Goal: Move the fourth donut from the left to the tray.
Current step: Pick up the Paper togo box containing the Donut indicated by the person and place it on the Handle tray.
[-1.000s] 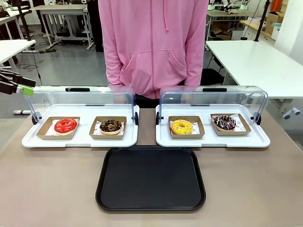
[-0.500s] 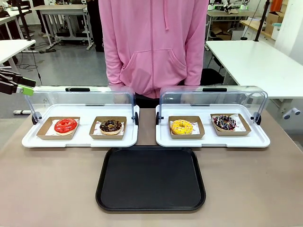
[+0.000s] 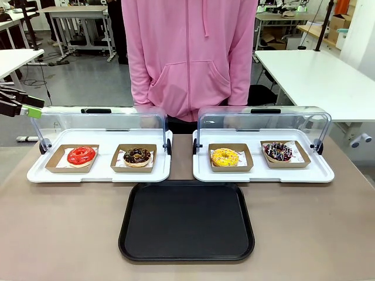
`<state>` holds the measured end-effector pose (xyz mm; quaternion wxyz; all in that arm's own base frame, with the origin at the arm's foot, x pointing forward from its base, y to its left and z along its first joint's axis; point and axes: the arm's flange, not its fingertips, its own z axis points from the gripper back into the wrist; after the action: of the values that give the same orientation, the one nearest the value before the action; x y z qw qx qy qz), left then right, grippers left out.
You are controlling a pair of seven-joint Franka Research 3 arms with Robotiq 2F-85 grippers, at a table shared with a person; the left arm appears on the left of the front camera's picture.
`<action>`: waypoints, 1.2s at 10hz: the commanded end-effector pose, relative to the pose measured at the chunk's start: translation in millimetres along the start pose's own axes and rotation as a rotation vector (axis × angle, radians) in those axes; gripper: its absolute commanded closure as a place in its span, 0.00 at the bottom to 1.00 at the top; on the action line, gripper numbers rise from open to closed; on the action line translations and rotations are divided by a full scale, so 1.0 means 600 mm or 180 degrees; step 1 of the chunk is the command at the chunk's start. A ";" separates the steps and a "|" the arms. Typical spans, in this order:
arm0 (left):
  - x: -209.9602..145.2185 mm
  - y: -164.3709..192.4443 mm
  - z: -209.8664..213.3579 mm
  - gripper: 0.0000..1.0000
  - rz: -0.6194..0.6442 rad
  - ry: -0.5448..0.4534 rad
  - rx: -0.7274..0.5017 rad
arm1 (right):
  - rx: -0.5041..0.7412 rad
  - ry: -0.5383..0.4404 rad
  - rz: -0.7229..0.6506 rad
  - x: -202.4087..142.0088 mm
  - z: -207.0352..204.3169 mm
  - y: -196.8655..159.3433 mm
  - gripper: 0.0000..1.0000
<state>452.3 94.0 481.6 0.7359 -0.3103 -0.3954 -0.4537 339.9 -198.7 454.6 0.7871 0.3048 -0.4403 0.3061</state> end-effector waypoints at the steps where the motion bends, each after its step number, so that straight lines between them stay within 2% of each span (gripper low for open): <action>1: 0.002 -0.002 -0.001 0.00 0.0004 -0.0018 -0.0013 | -0.0016 -0.0096 0.0082 0.002 -0.002 -0.004 0.00; 12: 0.002 -0.002 -0.001 0.00 0.0004 -0.0018 -0.0013 | -0.0016 -0.0096 0.0082 0.002 -0.002 -0.004 0.00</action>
<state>452.3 94.0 481.6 0.7359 -0.3103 -0.3954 -0.4537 339.9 -198.7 454.6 0.7870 0.3048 -0.4403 0.3061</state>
